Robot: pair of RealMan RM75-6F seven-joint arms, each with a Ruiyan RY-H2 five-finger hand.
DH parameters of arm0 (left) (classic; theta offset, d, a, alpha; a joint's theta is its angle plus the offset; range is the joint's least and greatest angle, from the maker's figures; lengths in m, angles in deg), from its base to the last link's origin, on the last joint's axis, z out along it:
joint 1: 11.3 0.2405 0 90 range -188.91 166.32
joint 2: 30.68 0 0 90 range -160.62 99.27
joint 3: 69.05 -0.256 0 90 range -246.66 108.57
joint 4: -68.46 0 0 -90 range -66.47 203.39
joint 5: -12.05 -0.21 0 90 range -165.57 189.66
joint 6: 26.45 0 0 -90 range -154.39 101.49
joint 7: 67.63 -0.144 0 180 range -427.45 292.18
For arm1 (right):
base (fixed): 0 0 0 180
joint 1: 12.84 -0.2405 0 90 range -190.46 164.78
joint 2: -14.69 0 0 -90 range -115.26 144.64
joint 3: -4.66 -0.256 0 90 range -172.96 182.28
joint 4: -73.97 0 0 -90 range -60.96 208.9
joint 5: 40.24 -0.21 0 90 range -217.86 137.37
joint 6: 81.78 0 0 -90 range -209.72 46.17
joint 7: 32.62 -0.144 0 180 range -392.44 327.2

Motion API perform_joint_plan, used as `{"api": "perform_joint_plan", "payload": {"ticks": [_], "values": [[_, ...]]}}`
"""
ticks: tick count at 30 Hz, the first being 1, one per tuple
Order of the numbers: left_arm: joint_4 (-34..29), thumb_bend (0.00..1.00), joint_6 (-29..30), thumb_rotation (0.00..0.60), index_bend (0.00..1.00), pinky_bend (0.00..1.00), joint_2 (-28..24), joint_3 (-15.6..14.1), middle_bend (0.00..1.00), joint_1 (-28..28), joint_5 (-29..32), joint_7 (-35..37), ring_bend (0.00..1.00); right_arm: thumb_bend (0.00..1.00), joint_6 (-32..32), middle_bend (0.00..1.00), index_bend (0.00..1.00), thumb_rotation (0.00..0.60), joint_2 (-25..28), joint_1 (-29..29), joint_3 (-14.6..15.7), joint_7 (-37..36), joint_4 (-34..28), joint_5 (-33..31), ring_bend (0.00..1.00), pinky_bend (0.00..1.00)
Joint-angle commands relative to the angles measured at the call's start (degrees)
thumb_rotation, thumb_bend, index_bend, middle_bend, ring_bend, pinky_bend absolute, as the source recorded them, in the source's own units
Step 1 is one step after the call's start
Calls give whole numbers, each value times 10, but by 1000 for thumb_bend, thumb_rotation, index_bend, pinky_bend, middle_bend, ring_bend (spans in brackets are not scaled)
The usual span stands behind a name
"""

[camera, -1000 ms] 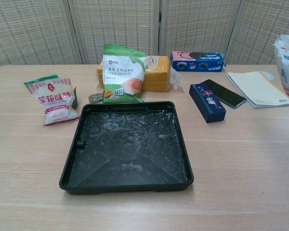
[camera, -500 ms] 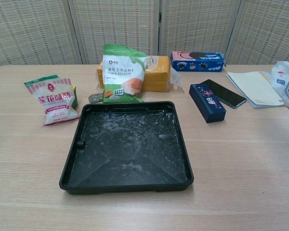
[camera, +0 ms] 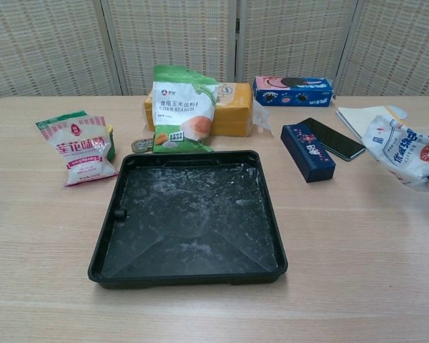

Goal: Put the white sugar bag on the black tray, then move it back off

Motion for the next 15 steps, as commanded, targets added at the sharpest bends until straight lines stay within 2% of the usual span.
{"api": "perform_joint_plan", "payload": {"ticks": [1, 6, 9, 11, 15], "values": [[-1, 223, 1, 600, 42, 404, -1, -1, 11, 0, -1, 1, 129, 478, -18, 616, 624, 600, -9, -7, -8, 10, 10, -3, 811, 928], [-2, 223, 4, 600, 43, 405, -2, -2, 11, 2, -3, 2, 131, 478, -46, 560, 552, 600, -10, -15, -14, 24, 8, -5, 789, 908], [-2, 223, 5, 600, 43, 405, -3, -1, 11, 2, -3, 5, 132, 478, -72, 438, 385, 600, 1, -17, -15, 29, -9, -9, 715, 849], [-2, 223, 6, 600, 44, 405, -4, -1, 11, 3, -3, 6, 133, 478, -83, 314, 225, 600, 14, -16, -15, 30, -27, -9, 639, 811], [-2, 223, 4, 600, 44, 405, -5, -2, 11, 3, -3, 7, 133, 475, -76, 151, 74, 600, 36, -8, -16, 37, -64, -6, 504, 746]]}}
